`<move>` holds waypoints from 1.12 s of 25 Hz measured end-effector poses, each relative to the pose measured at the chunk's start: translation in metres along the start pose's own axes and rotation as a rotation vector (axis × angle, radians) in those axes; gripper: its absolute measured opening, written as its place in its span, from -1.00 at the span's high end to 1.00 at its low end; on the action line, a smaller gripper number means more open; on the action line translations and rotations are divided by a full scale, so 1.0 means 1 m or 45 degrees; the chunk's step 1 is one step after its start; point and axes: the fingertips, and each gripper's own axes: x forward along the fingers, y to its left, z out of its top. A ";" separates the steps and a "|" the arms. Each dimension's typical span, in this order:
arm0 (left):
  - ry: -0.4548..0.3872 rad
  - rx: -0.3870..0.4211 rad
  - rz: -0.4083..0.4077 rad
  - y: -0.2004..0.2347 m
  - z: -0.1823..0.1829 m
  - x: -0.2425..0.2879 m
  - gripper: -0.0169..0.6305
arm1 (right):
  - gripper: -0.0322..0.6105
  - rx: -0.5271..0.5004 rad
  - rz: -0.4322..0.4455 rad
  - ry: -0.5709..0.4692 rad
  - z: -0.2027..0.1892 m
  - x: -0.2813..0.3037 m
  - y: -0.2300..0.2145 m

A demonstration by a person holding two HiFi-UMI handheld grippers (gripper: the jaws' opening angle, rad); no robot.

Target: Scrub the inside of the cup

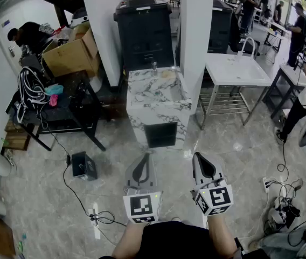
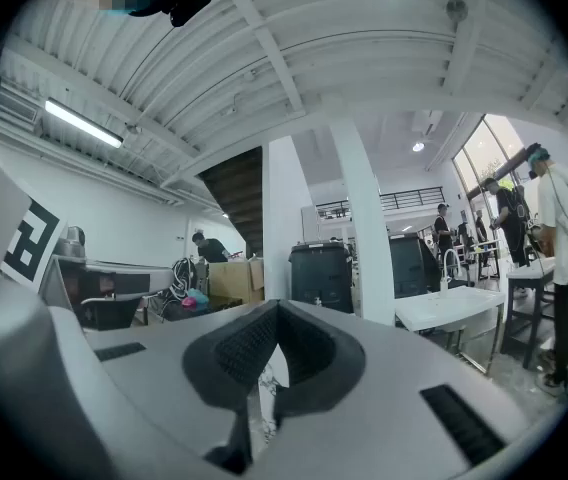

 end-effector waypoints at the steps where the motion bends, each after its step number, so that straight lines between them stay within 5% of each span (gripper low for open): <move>1: 0.001 -0.001 0.000 -0.001 0.000 0.000 0.91 | 0.88 -0.001 0.003 -0.001 0.000 0.000 0.000; 16: 0.037 -0.010 0.017 -0.002 -0.008 0.010 0.91 | 0.88 0.028 0.010 0.037 -0.008 0.012 -0.011; 28: 0.192 -0.093 0.237 0.066 -0.071 0.028 0.91 | 0.88 0.066 0.094 0.146 -0.057 0.066 -0.022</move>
